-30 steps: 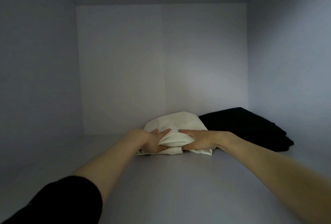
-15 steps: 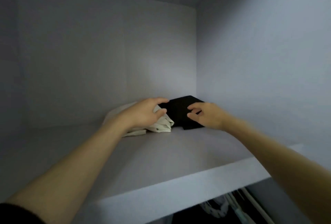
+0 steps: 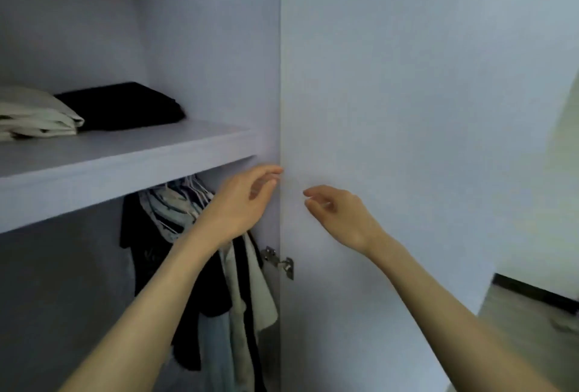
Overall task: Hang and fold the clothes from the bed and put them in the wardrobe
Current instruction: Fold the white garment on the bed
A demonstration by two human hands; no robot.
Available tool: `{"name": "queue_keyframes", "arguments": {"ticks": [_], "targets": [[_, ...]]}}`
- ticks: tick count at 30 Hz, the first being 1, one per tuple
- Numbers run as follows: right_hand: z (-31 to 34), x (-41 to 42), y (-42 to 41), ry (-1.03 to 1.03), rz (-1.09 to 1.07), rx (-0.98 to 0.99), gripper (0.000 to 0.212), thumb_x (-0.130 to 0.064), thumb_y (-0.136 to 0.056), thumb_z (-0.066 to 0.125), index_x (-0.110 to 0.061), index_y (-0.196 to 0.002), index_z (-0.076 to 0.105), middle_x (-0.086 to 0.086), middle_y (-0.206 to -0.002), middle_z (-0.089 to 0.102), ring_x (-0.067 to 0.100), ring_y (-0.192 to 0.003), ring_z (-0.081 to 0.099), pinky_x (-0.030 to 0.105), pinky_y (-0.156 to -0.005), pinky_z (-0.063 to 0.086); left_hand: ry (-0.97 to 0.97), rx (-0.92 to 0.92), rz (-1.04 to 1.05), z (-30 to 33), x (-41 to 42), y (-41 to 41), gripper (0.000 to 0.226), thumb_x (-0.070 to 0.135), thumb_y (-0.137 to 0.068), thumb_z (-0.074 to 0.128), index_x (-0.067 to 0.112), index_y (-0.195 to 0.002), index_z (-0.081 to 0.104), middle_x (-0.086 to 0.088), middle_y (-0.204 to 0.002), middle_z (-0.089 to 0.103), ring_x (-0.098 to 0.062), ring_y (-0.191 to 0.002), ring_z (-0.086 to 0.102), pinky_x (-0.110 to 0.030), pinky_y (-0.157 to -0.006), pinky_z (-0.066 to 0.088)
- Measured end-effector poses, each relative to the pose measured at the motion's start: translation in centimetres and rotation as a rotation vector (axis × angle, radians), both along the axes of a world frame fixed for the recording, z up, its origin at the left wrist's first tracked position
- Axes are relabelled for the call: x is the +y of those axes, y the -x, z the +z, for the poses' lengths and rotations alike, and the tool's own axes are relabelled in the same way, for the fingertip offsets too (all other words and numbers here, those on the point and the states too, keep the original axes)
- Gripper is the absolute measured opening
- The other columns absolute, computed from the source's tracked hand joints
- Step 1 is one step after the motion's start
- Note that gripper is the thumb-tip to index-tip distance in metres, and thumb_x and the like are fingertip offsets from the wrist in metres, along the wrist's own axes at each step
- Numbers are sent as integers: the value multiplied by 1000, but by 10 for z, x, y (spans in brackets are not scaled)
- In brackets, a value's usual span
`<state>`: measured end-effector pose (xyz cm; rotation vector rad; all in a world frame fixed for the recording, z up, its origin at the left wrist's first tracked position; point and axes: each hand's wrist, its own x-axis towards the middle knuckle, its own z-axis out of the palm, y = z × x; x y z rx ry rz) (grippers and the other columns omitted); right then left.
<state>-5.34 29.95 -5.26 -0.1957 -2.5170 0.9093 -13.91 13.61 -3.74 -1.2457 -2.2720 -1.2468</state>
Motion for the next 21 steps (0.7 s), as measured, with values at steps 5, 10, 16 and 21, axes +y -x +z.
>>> {"name": "queue_keyframes", "arguments": {"ticks": [5,10,16,21], "targets": [[-89,56,-141,119,-98,-215,29,-23,-96,50,-16,-123,61,2,-118,64,11,-92,60,18,-86,42,82,-225,-206,-87,66,-106,27,10,-95,52,34,-106,57,1,-100,67,-17,-94,65,-23,-90,47],[-144,126,-285,225,-337,-331,30,-18,-96,51,-8,-123,60,10,-119,64,19,-94,63,25,-89,46,270,-360,-522,-140,157,-223,27,12,-94,53,38,-100,56,-3,-102,69,-10,-86,65,-16,-82,48],[-166,205,-401,351,-631,-283,29,-20,-96,51,-14,-123,60,8,-114,67,21,-102,62,24,-88,45,371,-323,-773,-158,283,-307,22,19,-96,49,36,-107,58,9,-100,66,2,-88,60,-7,-78,42],[-194,285,-467,439,-815,-277,30,-21,-97,48,-17,-125,58,7,-116,65,19,-101,62,24,-87,46,443,-305,-920,-191,397,-349,27,19,-97,48,43,-104,55,20,-97,62,12,-87,59,-6,-79,45]]}}
